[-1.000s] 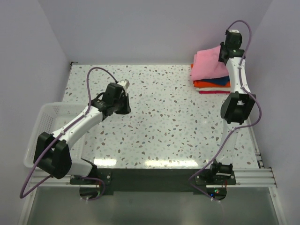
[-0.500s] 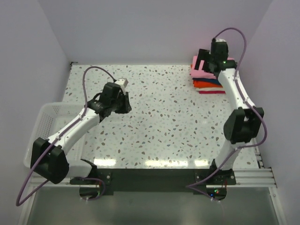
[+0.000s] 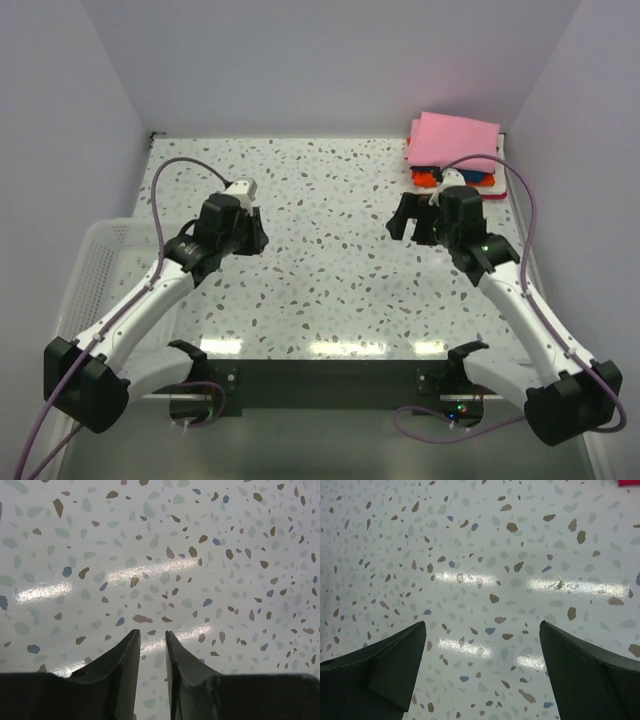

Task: Fold and stack the t-shirts
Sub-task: Reset both grippers

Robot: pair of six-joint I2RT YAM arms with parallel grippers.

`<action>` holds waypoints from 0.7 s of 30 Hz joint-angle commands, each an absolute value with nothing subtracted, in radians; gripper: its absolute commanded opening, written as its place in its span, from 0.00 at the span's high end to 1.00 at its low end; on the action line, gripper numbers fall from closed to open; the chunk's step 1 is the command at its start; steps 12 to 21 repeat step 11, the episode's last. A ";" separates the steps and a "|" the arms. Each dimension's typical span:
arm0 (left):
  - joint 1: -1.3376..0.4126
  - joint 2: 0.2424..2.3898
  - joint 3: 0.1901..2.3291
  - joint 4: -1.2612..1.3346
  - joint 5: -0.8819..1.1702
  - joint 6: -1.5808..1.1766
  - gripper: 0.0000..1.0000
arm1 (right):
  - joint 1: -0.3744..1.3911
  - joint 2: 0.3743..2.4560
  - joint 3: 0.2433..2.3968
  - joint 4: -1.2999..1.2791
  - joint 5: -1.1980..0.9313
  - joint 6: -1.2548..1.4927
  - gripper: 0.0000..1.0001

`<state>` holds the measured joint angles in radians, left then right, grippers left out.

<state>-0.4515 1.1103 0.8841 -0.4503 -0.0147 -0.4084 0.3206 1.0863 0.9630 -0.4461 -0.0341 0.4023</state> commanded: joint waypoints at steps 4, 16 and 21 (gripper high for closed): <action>-0.445 1.029 0.839 -0.420 -0.040 -0.394 0.67 | 0.319 0.885 0.908 -0.511 -0.003 0.405 0.01; -0.445 1.008 0.827 -0.407 -0.023 -0.394 0.68 | 0.319 0.865 0.931 -0.531 0.055 0.379 0.01; -0.445 1.008 0.827 -0.407 -0.023 -0.394 0.68 | 0.319 0.865 0.931 -0.531 0.055 0.379 0.01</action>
